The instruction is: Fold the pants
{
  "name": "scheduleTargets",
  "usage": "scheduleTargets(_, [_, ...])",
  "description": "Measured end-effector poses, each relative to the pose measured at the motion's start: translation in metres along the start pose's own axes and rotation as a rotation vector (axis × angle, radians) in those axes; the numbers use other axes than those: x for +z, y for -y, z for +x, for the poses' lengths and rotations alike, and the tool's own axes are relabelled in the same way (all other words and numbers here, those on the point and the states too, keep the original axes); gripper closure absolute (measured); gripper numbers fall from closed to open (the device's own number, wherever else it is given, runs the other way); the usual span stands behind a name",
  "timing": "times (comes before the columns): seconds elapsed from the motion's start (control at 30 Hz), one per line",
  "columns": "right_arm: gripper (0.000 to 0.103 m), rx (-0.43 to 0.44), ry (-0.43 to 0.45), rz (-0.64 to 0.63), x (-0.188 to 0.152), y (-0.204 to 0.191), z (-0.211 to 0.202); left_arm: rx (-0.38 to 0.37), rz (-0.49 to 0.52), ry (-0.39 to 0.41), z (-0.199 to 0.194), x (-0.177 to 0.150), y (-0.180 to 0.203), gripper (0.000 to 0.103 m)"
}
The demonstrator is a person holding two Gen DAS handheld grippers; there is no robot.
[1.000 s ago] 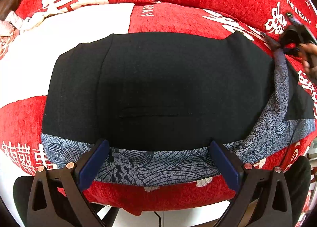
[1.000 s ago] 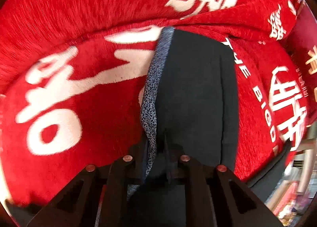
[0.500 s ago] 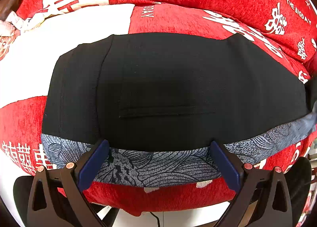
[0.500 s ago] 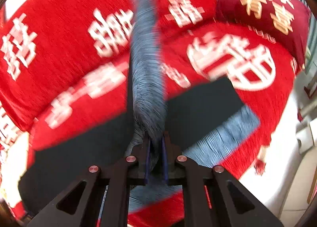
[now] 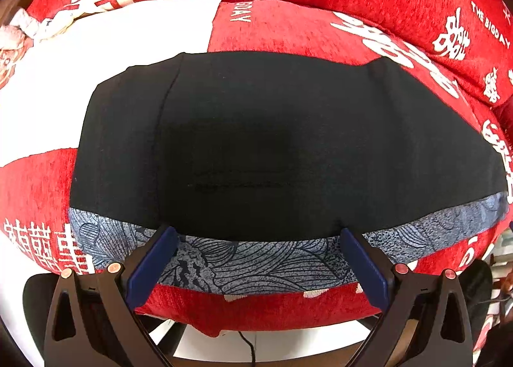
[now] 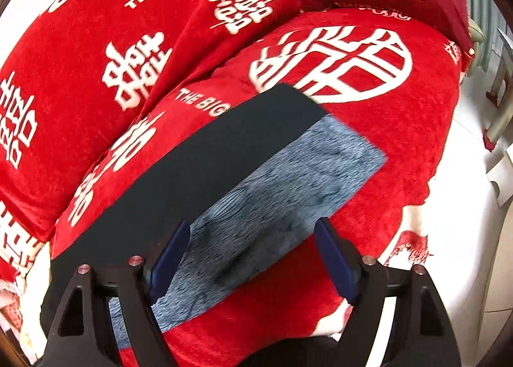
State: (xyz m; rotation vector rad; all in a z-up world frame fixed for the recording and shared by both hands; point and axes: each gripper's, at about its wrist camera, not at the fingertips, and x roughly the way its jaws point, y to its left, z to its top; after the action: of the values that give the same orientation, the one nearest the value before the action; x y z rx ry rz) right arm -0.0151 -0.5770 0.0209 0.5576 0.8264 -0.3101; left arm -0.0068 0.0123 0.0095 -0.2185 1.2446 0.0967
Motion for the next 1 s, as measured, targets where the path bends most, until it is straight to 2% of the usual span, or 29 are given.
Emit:
scheduleTargets(0.1, [0.020,0.001,-0.005,-0.008,0.000,0.000,0.008,0.007,-0.005,0.000,0.004,-0.001,0.001,0.001])
scheduleTargets(0.2, [0.020,-0.018,0.019,-0.142,-0.005,-0.032,0.008,0.026,0.004,0.003,0.006,0.001,0.005,0.001])
scheduleTargets(0.3, [0.020,0.026,0.013,-0.400,-0.031,-0.103,0.005,0.044,-0.025,-0.009,0.005,0.007,0.012,0.001])
scheduleTargets(0.37, [0.020,0.033,-0.016,-0.588,-0.060,-0.150,0.008,0.015,-0.021,-0.010,0.003,0.015,0.025,0.001])
scheduleTargets(0.4, [0.019,0.034,-0.035,-0.707,-0.082,-0.177,0.013,0.016,0.010,0.001,0.000,0.021,0.039,0.001])
scheduleTargets(0.5, [0.019,-0.031,-0.067,-0.936,-0.128,-0.217,0.032,0.038,0.137,0.050,-0.003,0.034,0.087,0.001])
scheduleTargets(0.53, [0.019,-0.035,-0.034,-0.953,-0.131,-0.217,0.032,0.062,0.185,0.064,-0.002,0.035,0.101,0.001])
scheduleTargets(0.57, [0.016,-0.018,-0.026,-0.939,-0.127,-0.213,0.031,0.096,0.229,0.075,0.000,0.036,0.114,0.001])
scheduleTargets(0.6, [0.016,-0.012,-0.054,-0.891,-0.116,-0.201,0.033,0.127,0.261,0.073,0.005,0.037,0.124,0.001])
scheduleTargets(0.7, [0.012,-0.008,-0.100,-0.697,-0.074,-0.145,0.039,0.146,0.244,0.010,0.024,0.034,0.121,0.000])
scheduleTargets(0.73, [0.002,-0.016,-0.112,-0.597,-0.054,-0.112,0.041,0.125,0.223,0.020,0.024,0.033,0.115,0.000])
scheduleTargets(0.77, [0.001,-0.078,-0.106,-0.540,-0.041,-0.089,0.043,0.119,0.216,0.027,0.022,0.032,0.111,0.000])
scheduleTargets(0.87, [0.001,-0.132,-0.122,-0.337,-0.004,-0.018,0.044,0.136,0.199,0.025,0.018,0.032,0.098,0.000])
scheduleTargets(0.93, [0.001,-0.213,-0.099,-0.278,0.012,0.009,0.042,0.125,0.167,0.016,0.017,0.031,0.085,0.000])
scheduleTargets(1.0, [0.001,-0.321,-0.074,-0.241,0.022,0.017,0.035,0.140,0.141,0.007,0.014,0.033,0.079,0.000])
